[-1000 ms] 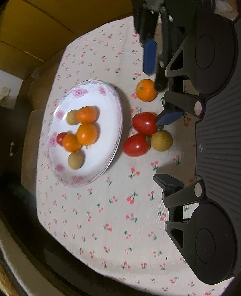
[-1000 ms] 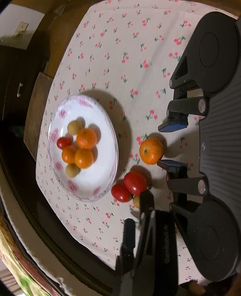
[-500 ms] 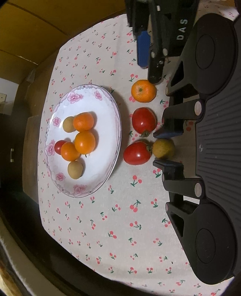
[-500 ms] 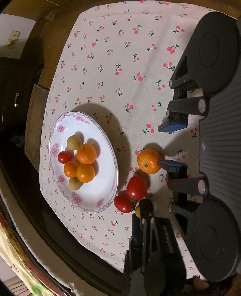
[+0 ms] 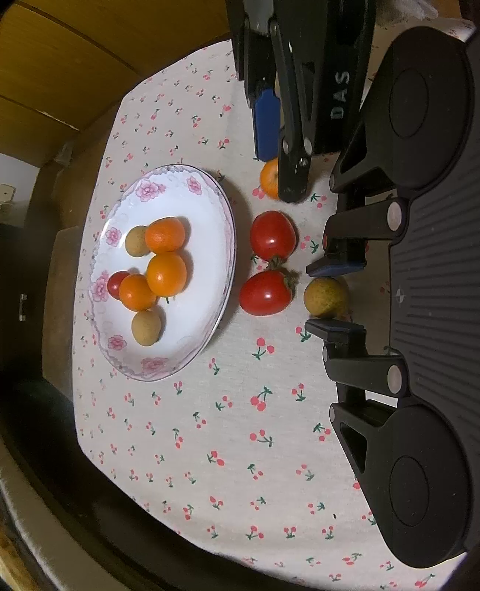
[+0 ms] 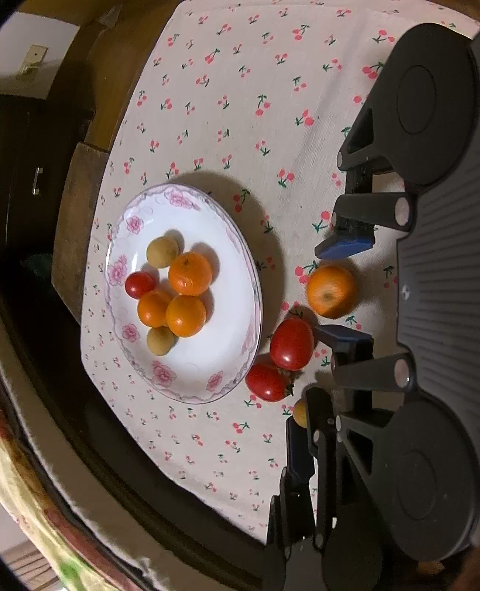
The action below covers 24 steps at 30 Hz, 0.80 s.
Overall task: Organize fruits
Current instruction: 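Close the right tool on the mandarin while the left tool holds the tan fruit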
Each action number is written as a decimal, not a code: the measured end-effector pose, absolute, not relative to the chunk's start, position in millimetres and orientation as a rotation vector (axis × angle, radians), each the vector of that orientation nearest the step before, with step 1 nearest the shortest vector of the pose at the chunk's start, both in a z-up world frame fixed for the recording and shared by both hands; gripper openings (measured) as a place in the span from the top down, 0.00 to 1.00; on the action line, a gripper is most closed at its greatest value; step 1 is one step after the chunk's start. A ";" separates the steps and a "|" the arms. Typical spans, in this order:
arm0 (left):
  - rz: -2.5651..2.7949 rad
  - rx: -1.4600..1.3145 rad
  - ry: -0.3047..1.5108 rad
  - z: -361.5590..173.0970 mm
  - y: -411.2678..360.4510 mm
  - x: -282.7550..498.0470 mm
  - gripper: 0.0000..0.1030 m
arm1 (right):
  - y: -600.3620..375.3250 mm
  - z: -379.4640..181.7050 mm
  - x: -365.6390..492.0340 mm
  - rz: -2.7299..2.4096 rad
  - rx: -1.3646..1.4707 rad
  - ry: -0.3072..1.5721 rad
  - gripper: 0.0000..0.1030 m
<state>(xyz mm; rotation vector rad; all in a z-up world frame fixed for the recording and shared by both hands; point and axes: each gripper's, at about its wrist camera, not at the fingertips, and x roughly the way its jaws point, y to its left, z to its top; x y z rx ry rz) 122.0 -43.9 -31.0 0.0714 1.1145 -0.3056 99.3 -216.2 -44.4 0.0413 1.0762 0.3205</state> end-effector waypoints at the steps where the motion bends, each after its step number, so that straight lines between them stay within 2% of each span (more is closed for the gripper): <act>1: -0.306 0.069 1.116 -31.2 -43.4 122.0 0.68 | -214.2 -45.6 100.0 0.322 0.033 1.082 0.62; 11: -0.307 0.071 1.124 -34.2 -45.5 124.0 0.64 | -216.4 -50.7 100.5 0.297 0.022 1.093 0.62; 14: -0.309 0.081 1.124 -33.9 -46.3 122.5 0.66 | -216.4 -49.9 98.3 0.298 0.014 1.086 0.66; 24: -0.311 0.090 1.115 -28.7 -48.3 119.8 0.69 | -221.5 -42.8 91.8 0.292 0.010 1.071 0.67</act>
